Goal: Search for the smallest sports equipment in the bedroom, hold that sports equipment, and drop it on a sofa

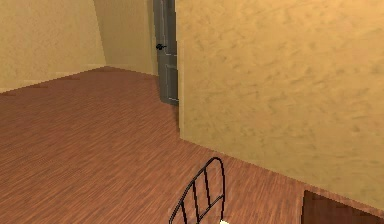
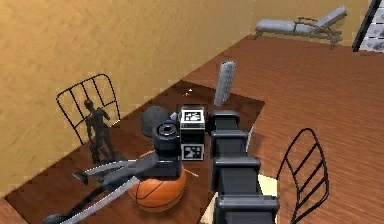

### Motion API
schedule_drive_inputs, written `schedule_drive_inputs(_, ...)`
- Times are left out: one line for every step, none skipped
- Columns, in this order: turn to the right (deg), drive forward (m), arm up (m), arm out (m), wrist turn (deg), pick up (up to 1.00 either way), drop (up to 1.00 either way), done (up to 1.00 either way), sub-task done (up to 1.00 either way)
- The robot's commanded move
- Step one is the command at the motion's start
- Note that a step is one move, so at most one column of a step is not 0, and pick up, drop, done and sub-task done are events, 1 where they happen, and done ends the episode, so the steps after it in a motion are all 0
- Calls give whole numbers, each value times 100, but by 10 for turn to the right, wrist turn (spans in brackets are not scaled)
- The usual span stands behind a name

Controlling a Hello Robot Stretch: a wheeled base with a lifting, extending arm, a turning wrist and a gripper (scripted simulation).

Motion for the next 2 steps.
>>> schedule_drive_inputs(0, 0, 0, 0, 450, 0, 0, 0, 0)
schedule_drive_inputs(0, 0, 0, 0, 150, 0, 0, 0, 0)
